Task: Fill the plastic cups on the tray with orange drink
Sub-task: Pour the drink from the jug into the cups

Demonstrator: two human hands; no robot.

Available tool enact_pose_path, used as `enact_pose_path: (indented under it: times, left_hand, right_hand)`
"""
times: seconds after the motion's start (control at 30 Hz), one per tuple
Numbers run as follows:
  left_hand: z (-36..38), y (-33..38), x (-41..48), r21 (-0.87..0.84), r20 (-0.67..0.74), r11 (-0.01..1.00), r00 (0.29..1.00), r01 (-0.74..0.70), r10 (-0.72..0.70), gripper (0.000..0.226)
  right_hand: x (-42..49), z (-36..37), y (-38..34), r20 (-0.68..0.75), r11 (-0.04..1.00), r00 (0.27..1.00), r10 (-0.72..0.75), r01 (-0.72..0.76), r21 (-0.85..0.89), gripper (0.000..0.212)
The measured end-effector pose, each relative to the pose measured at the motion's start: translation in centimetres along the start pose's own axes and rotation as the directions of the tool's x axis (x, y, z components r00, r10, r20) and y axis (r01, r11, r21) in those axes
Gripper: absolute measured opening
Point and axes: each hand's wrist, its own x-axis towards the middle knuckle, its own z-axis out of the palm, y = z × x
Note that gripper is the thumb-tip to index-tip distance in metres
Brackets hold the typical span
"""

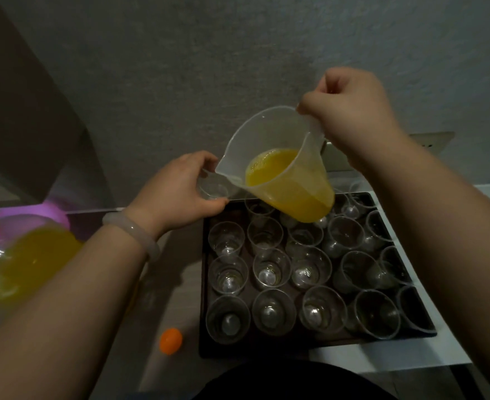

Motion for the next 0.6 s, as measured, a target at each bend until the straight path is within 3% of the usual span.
enact_pose_path:
  times: [0.6]
  left_hand:
    - [0.0, -0.2, 0.1, 0.035, 0.06, 0.999, 0.998, -0.002, -0.001, 0.066]
  right_hand:
    - [-0.5, 1.4, -1.9, 0.083, 0.945, 0.993, -0.087, 0.108, -0.309, 0.019]
